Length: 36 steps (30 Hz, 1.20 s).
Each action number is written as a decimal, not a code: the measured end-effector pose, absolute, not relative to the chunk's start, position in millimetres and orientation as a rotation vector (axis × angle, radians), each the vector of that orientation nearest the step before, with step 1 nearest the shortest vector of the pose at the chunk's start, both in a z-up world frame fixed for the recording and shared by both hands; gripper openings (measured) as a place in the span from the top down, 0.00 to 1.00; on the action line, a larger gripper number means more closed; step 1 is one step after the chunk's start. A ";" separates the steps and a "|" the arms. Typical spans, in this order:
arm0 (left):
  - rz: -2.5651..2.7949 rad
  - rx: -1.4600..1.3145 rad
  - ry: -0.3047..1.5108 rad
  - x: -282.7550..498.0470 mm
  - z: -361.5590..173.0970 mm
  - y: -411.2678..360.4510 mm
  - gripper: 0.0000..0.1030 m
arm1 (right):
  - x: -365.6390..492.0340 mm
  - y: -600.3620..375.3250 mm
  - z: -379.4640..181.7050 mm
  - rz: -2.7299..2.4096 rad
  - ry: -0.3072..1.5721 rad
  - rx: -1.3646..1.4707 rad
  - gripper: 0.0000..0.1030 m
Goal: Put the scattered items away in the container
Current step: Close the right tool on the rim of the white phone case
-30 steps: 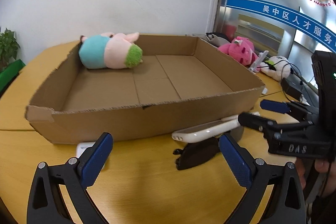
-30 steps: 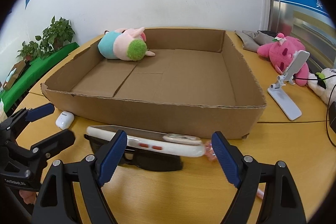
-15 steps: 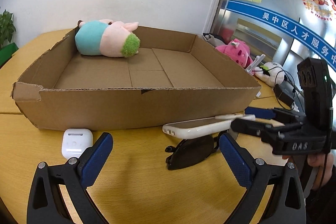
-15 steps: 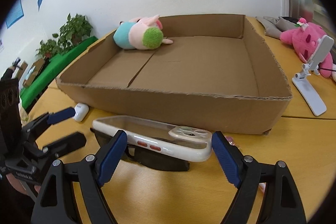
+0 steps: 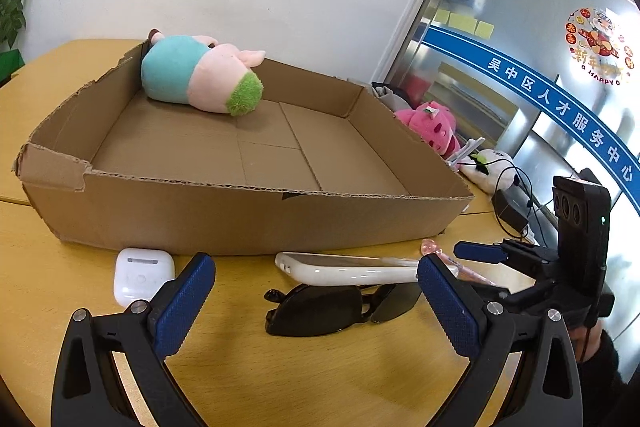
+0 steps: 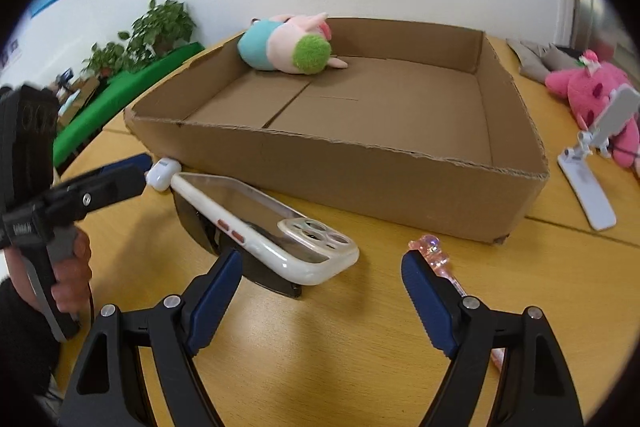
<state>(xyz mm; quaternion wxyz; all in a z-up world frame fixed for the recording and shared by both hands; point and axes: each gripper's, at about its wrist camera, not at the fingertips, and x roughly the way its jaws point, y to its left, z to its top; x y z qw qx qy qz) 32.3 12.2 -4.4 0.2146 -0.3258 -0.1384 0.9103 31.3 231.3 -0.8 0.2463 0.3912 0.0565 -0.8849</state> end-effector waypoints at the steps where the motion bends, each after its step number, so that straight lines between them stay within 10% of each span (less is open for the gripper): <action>1: 2.508 -0.909 -0.379 31.0 -4.3 14.2 0.02 | 32.9 227.4 -0.6 -2.411 0.181 1.049 0.31; 3: 2.483 -0.925 -0.365 29.1 -4.4 19.3 0.10 | 33.8 220.1 -2.3 -2.386 0.219 1.043 0.55; 16: 2.474 -1.010 -0.304 23.4 3.8 13.4 0.57 | 90.1 196.5 11.7 -2.150 0.186 0.940 0.84; 27: 2.436 -1.068 -0.207 15.5 7.5 48.9 0.56 | 97.8 191.1 4.9 -2.203 0.233 0.984 0.72; 36: 2.502 -1.129 -0.337 20.4 2.1 14.7 0.30 | 93.0 212.9 -4.7 -2.188 0.234 1.092 0.54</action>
